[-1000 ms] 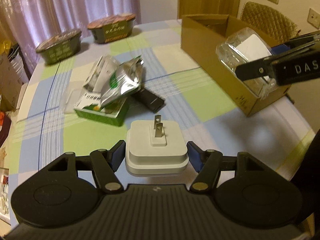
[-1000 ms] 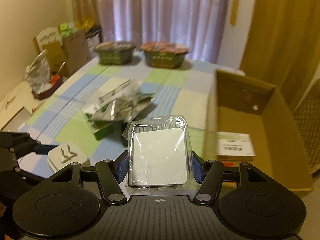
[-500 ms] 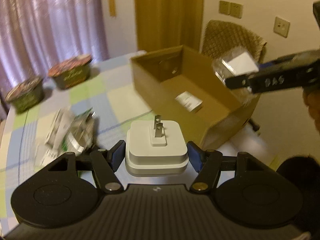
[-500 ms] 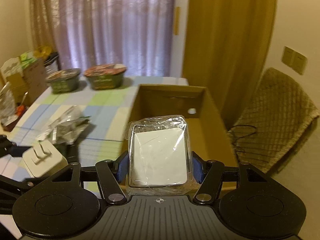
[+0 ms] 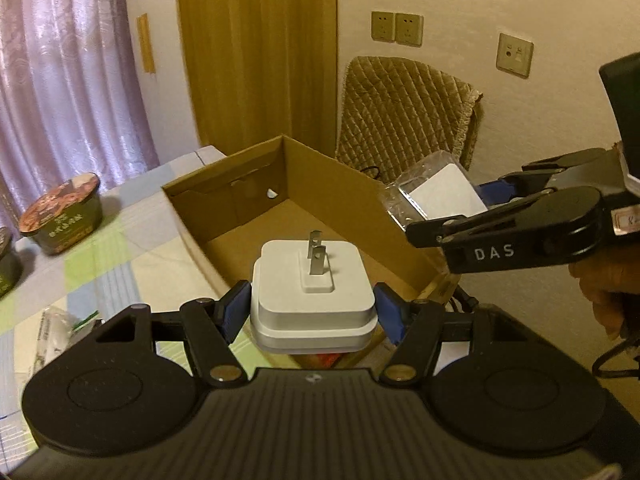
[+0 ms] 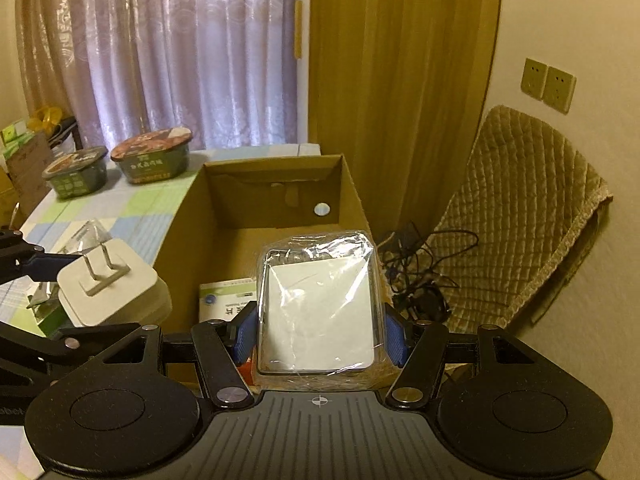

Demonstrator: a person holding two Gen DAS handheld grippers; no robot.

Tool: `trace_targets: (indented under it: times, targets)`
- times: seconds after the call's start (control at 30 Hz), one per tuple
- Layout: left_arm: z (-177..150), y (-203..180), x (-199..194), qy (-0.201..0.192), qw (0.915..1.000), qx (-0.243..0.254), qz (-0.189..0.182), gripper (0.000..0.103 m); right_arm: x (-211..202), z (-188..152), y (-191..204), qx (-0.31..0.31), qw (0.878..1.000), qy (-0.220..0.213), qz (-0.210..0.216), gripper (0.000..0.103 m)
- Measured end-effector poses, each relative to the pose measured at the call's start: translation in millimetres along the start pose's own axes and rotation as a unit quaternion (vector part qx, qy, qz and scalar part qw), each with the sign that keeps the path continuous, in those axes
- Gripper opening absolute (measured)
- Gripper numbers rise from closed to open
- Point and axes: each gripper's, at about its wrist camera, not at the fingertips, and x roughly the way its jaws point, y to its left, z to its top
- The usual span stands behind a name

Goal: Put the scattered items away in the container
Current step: 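Carry both items over the cardboard box and release them inside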

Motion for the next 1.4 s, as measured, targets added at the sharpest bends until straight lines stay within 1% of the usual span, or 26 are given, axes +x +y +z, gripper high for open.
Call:
trace_targets:
  times: [0.23, 0.53, 0.77, 0.93, 1.13, 1.27, 1.4]
  targets:
    - [-4, -3, 15, 0.013, 0.9999, -0.001, -0.006, 0.062, 13, 0, -4, 0.005, 1.0, 0.007, 0.003, 0.064]
    - [0, -4, 29, 0.017, 0.9997, -0.006, -0.014, 0.062, 18, 0, -8, 0.006, 1.0, 0.011, -0.001, 0.064]
    - [-4, -1, 39, 0.028, 0.9996, -0.01, -0.001, 0.061, 20, -3, -7, 0.007, 1.0, 0.012, -0.001, 0.064]
    - [-12, 7, 32, 0.027, 0.9994, -0.022, 0.005, 0.062, 20, -3, -6, 0.007, 1.0, 0.012, -0.001, 0.064]
    - [-25, 17, 18, 0.03, 0.9983, -0.048, 0.013, 0.062, 20, -3, -3, 0.005, 1.0, 0.012, 0.002, 0.064]
    - [-35, 22, 11, 0.034, 0.9973, -0.063, 0.015, 0.066, 22, -2, -1, 0.004, 1.0, 0.015, 0.005, 0.064]
    - [-41, 24, 9, 0.038, 0.9967, -0.07, 0.016, 0.066, 27, -2, 2, -0.001, 1.0, 0.019, 0.01, 0.064]
